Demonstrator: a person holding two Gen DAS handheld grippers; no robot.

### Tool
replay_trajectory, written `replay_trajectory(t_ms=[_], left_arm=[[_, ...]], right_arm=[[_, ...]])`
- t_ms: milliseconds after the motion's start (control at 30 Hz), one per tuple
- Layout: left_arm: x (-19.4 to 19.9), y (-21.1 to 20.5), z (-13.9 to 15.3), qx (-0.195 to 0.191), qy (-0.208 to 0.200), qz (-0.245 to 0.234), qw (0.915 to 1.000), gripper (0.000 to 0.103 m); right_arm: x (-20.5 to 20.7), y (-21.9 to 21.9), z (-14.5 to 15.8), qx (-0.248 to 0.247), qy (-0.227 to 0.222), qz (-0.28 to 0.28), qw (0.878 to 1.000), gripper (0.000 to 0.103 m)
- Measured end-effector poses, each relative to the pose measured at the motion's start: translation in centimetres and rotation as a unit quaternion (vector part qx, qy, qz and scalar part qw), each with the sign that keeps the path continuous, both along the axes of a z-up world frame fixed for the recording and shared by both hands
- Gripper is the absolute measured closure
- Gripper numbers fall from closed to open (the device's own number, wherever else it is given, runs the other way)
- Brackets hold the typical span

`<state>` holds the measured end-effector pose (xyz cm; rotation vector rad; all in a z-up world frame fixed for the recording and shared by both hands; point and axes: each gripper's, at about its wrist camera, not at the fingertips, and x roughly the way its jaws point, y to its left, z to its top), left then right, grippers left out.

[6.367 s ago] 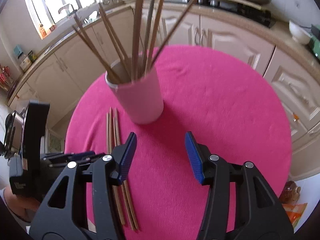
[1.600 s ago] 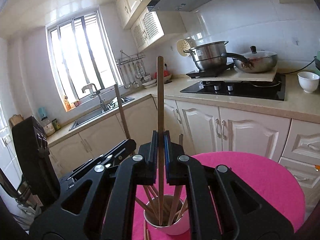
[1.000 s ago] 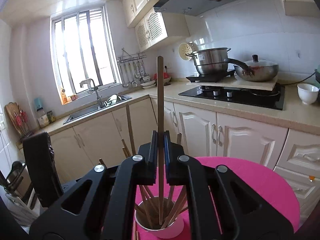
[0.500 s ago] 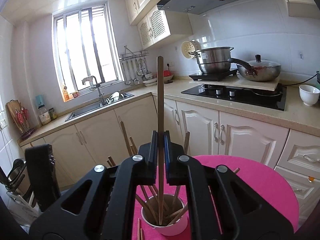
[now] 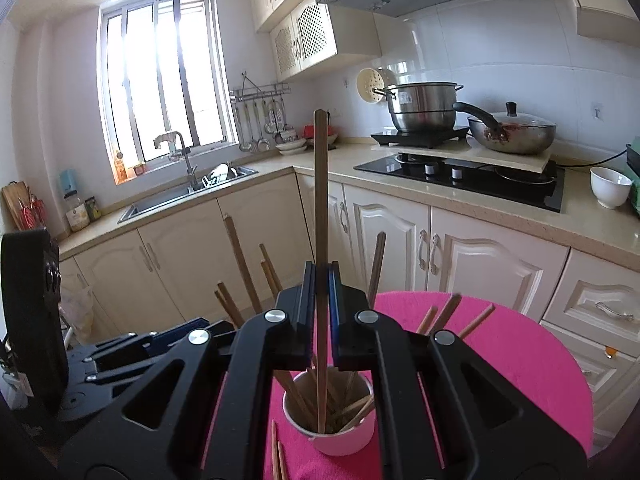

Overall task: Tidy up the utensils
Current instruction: 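Lower both chopsticks into the white cup and open both tools, then move both open tools back over the last chopsticks on the cloth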

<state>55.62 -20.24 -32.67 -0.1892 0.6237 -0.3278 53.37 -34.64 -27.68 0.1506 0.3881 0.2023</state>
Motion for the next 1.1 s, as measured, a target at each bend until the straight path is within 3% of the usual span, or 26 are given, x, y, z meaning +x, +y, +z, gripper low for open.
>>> replay_trajectory(t_ms=[300,400,733,1100], left_arm=[[-0.6,0.7,-0.5,0.036,0.024,0.013,0.9990,0.073],[-0.7,0.6,-0.5,0.060,0.029,0.028,0.9974,0.066],[-2.2,0.7,-0.2,0.119,0.015,0.069,0.9904,0.061],[-3.1,0.6,0.0,0.136,0.017,0.084,0.9870,0.059]], right_arm=[[-1.3,0.7,-1.5,-0.013,0.035,-0.011,0.999,0.096],[-1.5,0.8,-2.0,-0.018,0.046,-0.014,0.999,0.096],[-1.4,1.7,-4.7,-0.040,0.080,-0.009,0.996,0.096],[-1.5,1.5,-6.2,-0.038,0.105,0.001,0.994,0.096]])
